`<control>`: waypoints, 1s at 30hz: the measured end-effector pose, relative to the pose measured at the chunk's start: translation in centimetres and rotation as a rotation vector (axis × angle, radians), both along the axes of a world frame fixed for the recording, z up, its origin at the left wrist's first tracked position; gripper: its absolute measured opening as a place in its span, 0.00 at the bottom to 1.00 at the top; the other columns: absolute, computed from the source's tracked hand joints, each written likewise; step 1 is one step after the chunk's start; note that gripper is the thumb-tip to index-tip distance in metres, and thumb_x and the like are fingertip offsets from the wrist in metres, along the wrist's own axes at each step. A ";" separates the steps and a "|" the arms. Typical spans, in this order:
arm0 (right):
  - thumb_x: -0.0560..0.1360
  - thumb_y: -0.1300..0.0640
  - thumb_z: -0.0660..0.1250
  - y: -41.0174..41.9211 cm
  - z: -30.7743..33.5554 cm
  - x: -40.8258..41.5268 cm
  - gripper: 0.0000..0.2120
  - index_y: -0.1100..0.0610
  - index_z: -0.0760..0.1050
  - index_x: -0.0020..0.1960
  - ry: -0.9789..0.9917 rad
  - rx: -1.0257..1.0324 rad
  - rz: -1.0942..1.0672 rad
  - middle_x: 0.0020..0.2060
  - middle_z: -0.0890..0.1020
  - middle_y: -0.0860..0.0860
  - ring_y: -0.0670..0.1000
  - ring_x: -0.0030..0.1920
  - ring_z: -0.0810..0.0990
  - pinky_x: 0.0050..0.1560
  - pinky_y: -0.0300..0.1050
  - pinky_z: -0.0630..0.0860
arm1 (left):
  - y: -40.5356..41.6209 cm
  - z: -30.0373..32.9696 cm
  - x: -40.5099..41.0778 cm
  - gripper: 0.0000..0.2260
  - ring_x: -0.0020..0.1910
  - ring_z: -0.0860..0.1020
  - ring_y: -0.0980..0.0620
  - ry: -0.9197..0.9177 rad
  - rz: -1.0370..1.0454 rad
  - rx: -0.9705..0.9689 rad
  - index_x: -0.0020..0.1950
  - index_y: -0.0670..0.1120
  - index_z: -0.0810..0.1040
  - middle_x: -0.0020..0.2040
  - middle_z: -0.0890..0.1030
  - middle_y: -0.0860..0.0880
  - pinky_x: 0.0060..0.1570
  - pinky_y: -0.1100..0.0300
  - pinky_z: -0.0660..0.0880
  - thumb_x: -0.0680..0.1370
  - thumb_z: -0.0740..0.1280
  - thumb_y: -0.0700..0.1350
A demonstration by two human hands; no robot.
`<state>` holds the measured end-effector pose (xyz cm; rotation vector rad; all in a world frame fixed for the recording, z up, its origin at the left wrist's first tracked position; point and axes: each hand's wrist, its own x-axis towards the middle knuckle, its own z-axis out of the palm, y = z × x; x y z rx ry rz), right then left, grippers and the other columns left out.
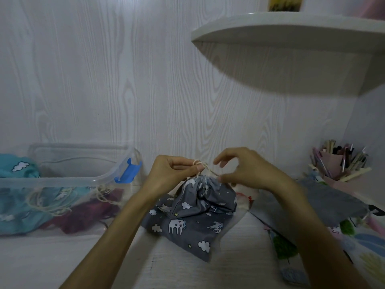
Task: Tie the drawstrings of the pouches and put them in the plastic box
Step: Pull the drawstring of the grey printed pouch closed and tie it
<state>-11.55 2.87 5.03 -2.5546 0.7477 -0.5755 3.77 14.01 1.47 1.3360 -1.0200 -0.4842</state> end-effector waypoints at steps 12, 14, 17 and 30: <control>0.71 0.56 0.71 -1.4 0.3 -1.3 0.06 0.58 0.84 0.42 -0.309 0.243 0.112 0.34 0.85 0.54 0.47 0.33 0.82 0.36 0.34 0.77 | 0.2 0.5 0.7 0.06 0.33 0.80 0.67 0.065 0.109 0.040 0.43 0.46 0.83 0.30 0.83 0.59 0.40 0.70 0.75 0.76 0.68 0.44; 0.71 0.55 0.72 -2.0 0.2 -1.8 0.06 0.57 0.84 0.40 -0.238 0.226 0.031 0.36 0.85 0.53 0.47 0.33 0.82 0.33 0.33 0.76 | 0.5 0.4 1.1 0.07 0.33 0.81 0.64 0.090 0.110 0.094 0.39 0.48 0.83 0.32 0.84 0.56 0.45 0.67 0.75 0.76 0.68 0.44; 0.72 0.55 0.72 -2.1 -0.6 -1.0 0.07 0.59 0.84 0.41 0.031 0.299 -0.005 0.36 0.84 0.55 0.47 0.32 0.80 0.34 0.35 0.76 | 0.7 0.3 1.6 0.07 0.34 0.82 0.60 0.028 0.126 0.244 0.41 0.43 0.83 0.35 0.85 0.52 0.43 0.62 0.73 0.76 0.68 0.43; 0.73 0.56 0.71 0.0 -1.4 1.0 0.09 0.63 0.82 0.46 0.399 0.441 0.005 0.25 0.76 0.49 0.44 0.24 0.73 0.26 0.33 0.72 | -0.1 0.9 0.6 0.11 0.42 0.84 0.58 0.584 -0.313 0.121 0.52 0.44 0.79 0.44 0.85 0.52 0.51 0.64 0.77 0.81 0.57 0.43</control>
